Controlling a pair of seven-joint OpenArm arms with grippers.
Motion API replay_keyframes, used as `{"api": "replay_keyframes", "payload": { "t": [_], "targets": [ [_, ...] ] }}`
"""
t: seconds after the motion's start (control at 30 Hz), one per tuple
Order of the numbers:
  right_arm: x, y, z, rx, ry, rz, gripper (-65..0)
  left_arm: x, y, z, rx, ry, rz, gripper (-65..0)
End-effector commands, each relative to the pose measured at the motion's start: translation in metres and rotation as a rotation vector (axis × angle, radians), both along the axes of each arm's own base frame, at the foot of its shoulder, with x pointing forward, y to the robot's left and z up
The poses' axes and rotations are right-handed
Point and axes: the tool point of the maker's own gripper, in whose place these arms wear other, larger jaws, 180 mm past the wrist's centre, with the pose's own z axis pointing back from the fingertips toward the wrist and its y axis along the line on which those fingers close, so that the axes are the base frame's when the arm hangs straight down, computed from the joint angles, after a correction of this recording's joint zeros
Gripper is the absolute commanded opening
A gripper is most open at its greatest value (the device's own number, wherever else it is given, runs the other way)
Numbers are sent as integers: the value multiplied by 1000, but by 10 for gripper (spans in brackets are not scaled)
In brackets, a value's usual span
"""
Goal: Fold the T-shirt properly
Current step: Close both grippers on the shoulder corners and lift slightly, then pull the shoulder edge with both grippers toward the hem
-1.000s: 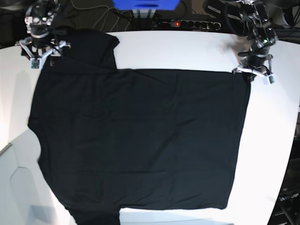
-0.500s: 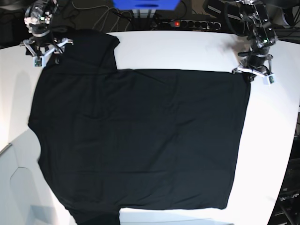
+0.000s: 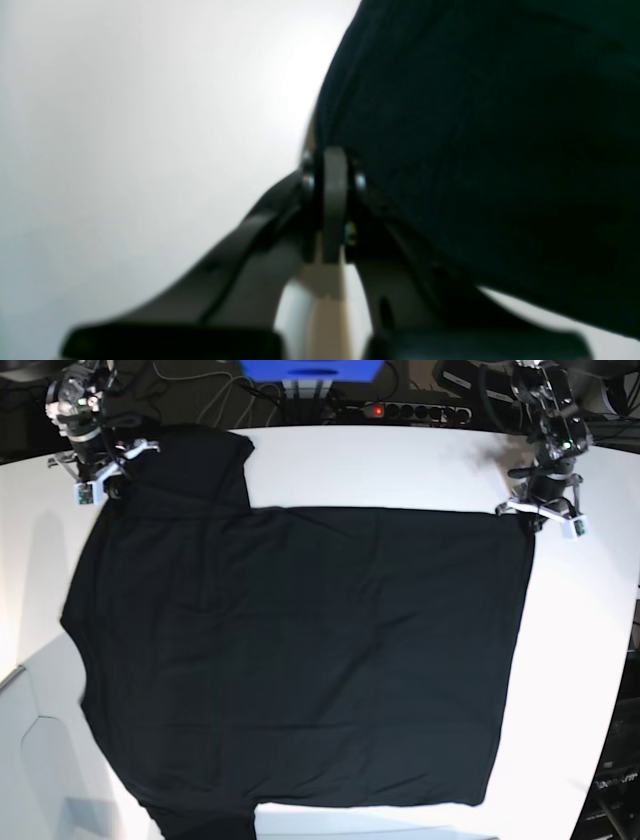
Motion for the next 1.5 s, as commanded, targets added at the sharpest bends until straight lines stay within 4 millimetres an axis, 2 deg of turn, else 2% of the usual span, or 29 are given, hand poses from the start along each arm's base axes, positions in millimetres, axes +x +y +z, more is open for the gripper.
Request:
{"api": "replay_keyframes", "payload": {
  "t": [0.0,0.1,0.2,0.37,0.53,0.67,0.73,0.9,1.0,1.17,1.23,1.47],
  "targets": [
    [-12,-12,-4,-40,60,-4,-650,-3,4,2,18,14,-6,-649],
    [-10,-22,1,-57,45,-26,-650,-8,4,1,20,24,-8,-649],
    [-4,-30,14,-86,12,-35,-650,-7,3,10,37,8,-21,-649],
    [8,-28,37,-120,-48,-15,-650,-5,9,36,79,-53,-5,-649],
    [18,-25,61,-160,-105,11,-650,-4,24,67,135,-115,27,-649],
    [29,-22,77,-181,-150,26,-650,1,21,77,150,-141,13,-649],
    [41,-20,86,-185,-189,32,-650,3,21,81,156,-150,10,-649],
    [69,-17,101,-182,-268,33,-650,24,19,94,156,-209,12,-649],
    [91,-17,115,-181,-333,27,-650,36,20,100,152,-243,20,-649],
    [136,-1,133,-162,-424,93,-650,65,23,114,136,-319,38,-649],
    [151,6,132,-139,-438,111,-650,78,25,117,121,-344,50,-649],
    [203,8,134,-98,-470,144,-650,113,32,114,56,-383,91,-649]
  ]
}}
